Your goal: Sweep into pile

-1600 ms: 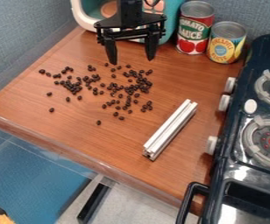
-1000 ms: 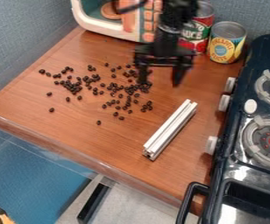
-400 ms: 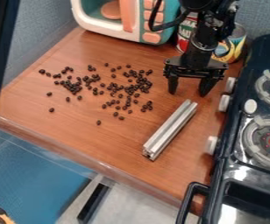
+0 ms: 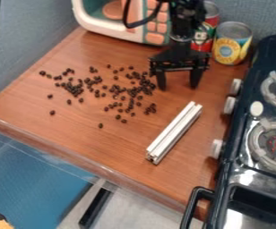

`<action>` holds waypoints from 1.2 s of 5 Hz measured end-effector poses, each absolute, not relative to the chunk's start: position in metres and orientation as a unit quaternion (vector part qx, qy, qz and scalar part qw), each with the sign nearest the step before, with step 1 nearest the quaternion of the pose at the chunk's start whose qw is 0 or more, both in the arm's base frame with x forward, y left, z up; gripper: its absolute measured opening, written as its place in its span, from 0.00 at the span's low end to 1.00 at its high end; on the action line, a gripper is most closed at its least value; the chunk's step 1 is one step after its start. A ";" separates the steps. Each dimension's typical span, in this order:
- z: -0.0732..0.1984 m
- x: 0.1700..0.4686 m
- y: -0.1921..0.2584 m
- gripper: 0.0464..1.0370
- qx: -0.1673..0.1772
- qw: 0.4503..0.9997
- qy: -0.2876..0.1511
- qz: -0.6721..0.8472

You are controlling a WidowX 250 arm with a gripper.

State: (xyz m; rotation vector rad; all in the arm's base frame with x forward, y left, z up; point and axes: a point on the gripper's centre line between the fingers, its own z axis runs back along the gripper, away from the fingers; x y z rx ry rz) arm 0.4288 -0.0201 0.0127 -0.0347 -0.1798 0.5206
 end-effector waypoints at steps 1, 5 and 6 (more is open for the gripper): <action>0.011 0.431 -0.014 0.96 -0.004 0.963 -0.100 0.249; 0.043 0.385 0.015 0.96 -0.082 0.957 -0.087 0.264; 0.050 0.355 0.028 0.96 -0.090 0.958 -0.101 0.253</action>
